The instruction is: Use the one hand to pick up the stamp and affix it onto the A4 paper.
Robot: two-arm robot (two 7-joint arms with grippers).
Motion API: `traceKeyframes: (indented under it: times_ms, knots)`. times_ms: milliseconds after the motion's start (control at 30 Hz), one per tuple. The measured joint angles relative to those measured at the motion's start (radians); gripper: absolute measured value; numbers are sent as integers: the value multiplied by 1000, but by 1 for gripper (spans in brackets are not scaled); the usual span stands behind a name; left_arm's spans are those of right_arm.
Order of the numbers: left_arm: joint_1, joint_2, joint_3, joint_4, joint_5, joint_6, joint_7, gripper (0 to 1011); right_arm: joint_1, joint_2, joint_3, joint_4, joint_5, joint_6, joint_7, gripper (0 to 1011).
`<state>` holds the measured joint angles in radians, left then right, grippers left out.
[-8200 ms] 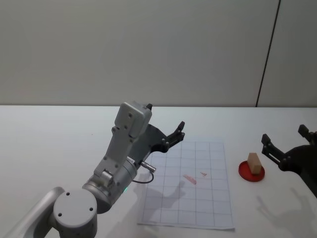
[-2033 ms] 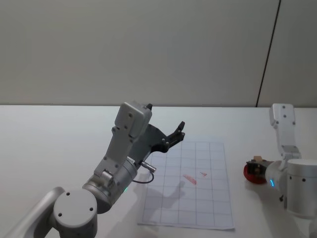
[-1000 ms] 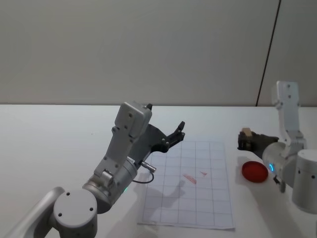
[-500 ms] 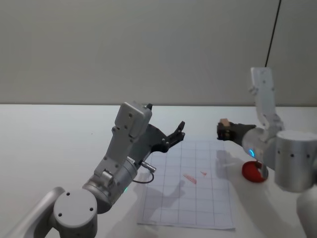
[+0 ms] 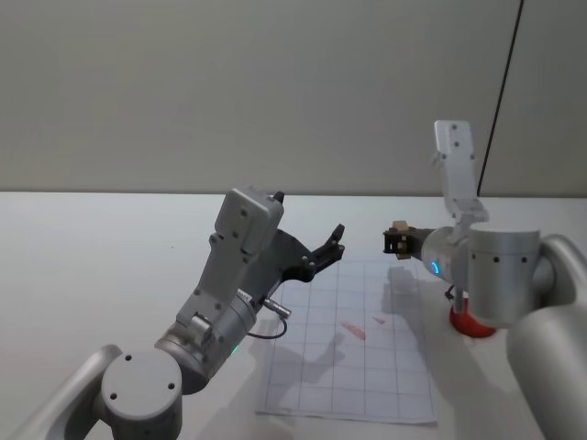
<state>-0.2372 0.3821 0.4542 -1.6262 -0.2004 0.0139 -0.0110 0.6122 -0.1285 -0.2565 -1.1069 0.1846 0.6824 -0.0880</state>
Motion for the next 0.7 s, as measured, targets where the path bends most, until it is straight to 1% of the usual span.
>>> traceKeyframes:
  times_ms: [133,333,467,700]
  knots:
    - [0,0,0,0,0,0,0,1002,28,-17,-2,63,4,-11,-23,220]
    - [0,0,0,0,0,0,0,1002,53,-32,-8,132,-1,-28,-37,220]
    - [0,0,0,0,0,0,0,1002,67,-41,-14,178,-13,-48,-38,220]
    - [0,0,0,0,0,0,0,1002,79,-49,-23,236,-35,-82,-34,220]
